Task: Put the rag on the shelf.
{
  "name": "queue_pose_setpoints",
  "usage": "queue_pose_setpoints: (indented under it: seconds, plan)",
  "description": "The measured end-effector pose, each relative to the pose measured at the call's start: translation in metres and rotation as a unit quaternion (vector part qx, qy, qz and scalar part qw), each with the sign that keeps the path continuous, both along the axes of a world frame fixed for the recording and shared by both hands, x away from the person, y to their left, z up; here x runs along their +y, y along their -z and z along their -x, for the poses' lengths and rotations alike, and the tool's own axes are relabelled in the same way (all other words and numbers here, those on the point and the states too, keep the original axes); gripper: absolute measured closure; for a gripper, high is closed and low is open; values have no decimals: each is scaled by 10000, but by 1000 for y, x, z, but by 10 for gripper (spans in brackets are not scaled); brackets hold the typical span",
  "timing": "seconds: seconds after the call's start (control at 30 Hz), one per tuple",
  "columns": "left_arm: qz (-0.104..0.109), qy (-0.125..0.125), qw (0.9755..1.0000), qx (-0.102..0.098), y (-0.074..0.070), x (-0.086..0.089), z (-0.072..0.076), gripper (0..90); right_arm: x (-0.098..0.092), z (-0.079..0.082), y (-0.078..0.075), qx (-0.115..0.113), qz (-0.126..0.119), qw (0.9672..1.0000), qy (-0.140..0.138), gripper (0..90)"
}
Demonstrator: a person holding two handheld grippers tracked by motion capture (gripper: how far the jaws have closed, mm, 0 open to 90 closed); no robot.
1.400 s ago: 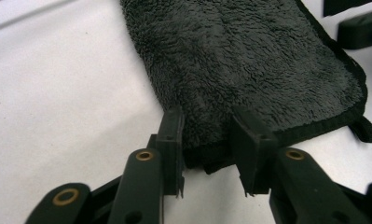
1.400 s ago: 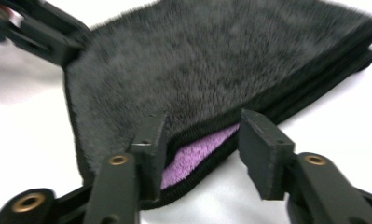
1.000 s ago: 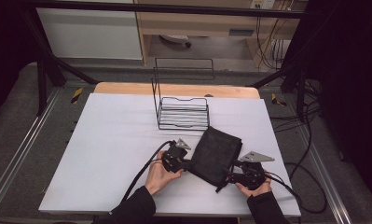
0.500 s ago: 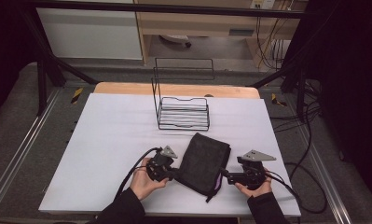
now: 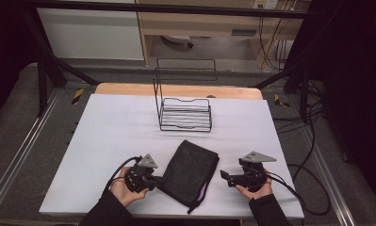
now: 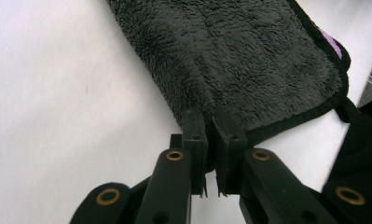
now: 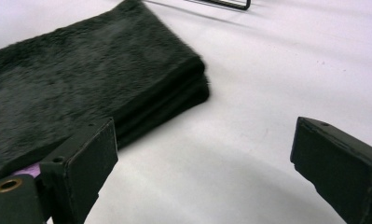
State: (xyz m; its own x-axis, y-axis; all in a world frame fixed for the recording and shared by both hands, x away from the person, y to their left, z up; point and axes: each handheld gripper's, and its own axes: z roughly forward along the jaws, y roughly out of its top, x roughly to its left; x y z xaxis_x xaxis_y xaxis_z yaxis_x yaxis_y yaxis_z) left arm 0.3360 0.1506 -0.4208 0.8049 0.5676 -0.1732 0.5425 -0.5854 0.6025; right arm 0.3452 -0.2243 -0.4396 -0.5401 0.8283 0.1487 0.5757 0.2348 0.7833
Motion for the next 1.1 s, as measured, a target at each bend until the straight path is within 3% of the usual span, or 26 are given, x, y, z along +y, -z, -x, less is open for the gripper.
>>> queue_pose_setpoints:
  seconds: [0.17,0.23,0.33,0.37,0.47,0.53,0.6,0.63,0.8,0.83,0.9,1.07,1.1]
  plan:
    - [64,-103,9999,5,2,9,13,837,15,-11,0,19,9,9999,-142,132]
    - [57,-109,9999,-11,5,9,13,833,25,-19,0,29,61,9999,-152,185]
    - [66,-156,9998,46,7,9,11,793,42,-36,4,135,-111,9998,-121,314]
    - [87,-176,9998,23,6,9,9,766,46,-40,5,159,-84,9997,-144,351]
    - [250,-421,9984,-286,-2,9,1,687,53,-45,8,214,-18,9997,-128,399]
    - [277,-488,9979,-325,-4,8,-6,643,58,-49,11,332,47,9994,-123,464]
    - [247,-449,9986,-154,1,6,-12,666,60,-49,13,474,66,9988,-103,523]
    - [177,-380,9991,75,11,5,-14,680,61,-49,13,530,39,9985,-94,531]
    - [313,-363,9985,255,18,8,-10,736,61,-50,14,634,-36,9979,-137,612]
    - [332,-364,9984,285,18,9,-9,774,61,-51,14,743,-148,9969,-208,693]
    - [344,-385,9982,294,18,9,-8,801,62,-53,14,821,-247,9960,-262,753]
    - [255,-417,9986,200,16,6,-2,840,66,-58,11,742,-177,9964,-382,784]
    - [257,-430,9986,195,16,6,0,844,70,-62,10,652,-63,9967,-485,788]
